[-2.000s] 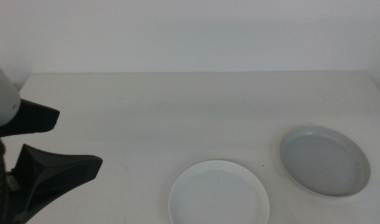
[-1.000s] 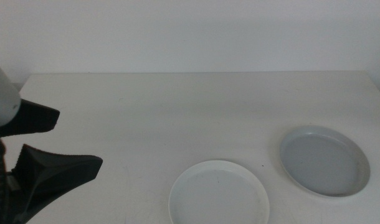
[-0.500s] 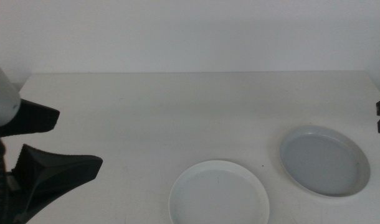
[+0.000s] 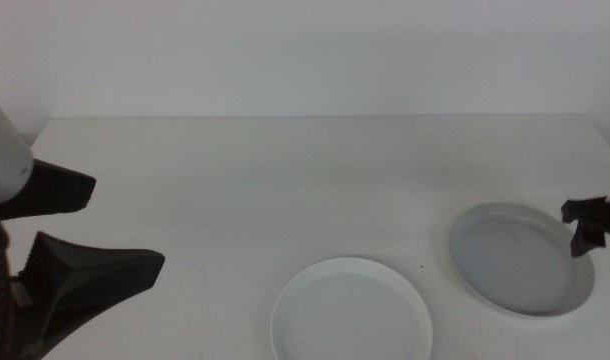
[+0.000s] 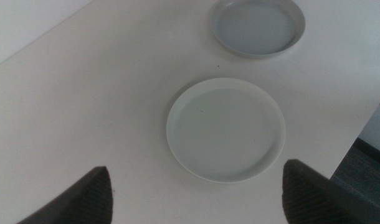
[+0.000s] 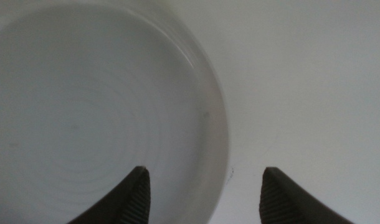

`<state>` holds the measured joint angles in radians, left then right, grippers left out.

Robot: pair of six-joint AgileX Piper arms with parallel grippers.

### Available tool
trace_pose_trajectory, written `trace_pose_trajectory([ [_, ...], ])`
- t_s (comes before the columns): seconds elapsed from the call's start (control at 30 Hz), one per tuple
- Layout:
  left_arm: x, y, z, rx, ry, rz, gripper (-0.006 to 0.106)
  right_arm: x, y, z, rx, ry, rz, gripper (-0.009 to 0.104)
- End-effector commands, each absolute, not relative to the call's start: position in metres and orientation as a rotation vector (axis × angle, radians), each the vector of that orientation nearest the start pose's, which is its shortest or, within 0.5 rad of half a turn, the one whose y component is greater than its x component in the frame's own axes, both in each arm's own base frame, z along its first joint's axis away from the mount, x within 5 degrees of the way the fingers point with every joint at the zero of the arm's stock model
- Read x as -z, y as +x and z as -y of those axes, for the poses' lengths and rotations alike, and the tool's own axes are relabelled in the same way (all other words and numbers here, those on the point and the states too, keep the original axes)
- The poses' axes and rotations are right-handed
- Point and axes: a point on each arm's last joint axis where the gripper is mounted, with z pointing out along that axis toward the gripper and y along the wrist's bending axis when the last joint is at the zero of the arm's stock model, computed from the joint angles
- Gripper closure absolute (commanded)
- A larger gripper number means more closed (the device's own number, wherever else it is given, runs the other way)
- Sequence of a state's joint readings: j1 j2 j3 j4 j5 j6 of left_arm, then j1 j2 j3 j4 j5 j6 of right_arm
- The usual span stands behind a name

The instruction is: Stack the three bowls on top of each other.

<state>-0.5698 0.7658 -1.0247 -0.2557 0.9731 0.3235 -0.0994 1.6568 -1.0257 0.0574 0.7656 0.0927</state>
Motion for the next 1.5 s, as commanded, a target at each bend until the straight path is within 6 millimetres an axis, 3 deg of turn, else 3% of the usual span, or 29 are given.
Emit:
trace_pose_trajectory([
  [0.0,-0.416,0.095,0.084,0.480,0.855,-1.926,-0.004,-0.207,0.320,0.031,-0.054,0.330,-2.818,0.050],
  [0.2,-0.416,0.095,0.084,0.480,0.855,-1.926,-0.004,-0.175,0.327,0.032,-0.055,0.344,-2.908,0.054],
  [0.37,-0.416,0.095,0.084,0.480,0.855,-1.926,-0.004,-0.159,0.330,0.032,-0.055,0.351,-2.957,0.073],
  [0.47,-0.416,0.095,0.084,0.480,0.855,-1.926,-0.004,-0.162,0.329,0.032,-0.058,0.351,-2.948,0.096],
  [0.63,-0.416,0.095,0.084,0.480,0.855,-1.926,-0.004,-0.194,0.324,0.019,-0.161,0.318,-2.869,0.096],
  [0.8,-0.416,0.095,0.084,0.480,0.855,-1.926,-0.004,-0.241,0.310,-0.021,-0.313,0.153,-2.744,0.096],
  [0.93,-0.416,0.095,0.084,0.480,0.855,-1.926,-0.004,-0.258,0.297,-0.061,-0.421,0.005,-2.708,0.096],
  [1.2,-0.416,0.095,0.084,0.480,0.855,-1.926,-0.004,-0.261,0.277,-0.129,-0.548,-0.250,-2.697,0.096],
  [1.47,-0.416,0.095,0.084,0.480,0.855,-1.926,-0.004,-0.243,0.277,-0.155,-0.562,-0.312,-2.723,0.096],
])
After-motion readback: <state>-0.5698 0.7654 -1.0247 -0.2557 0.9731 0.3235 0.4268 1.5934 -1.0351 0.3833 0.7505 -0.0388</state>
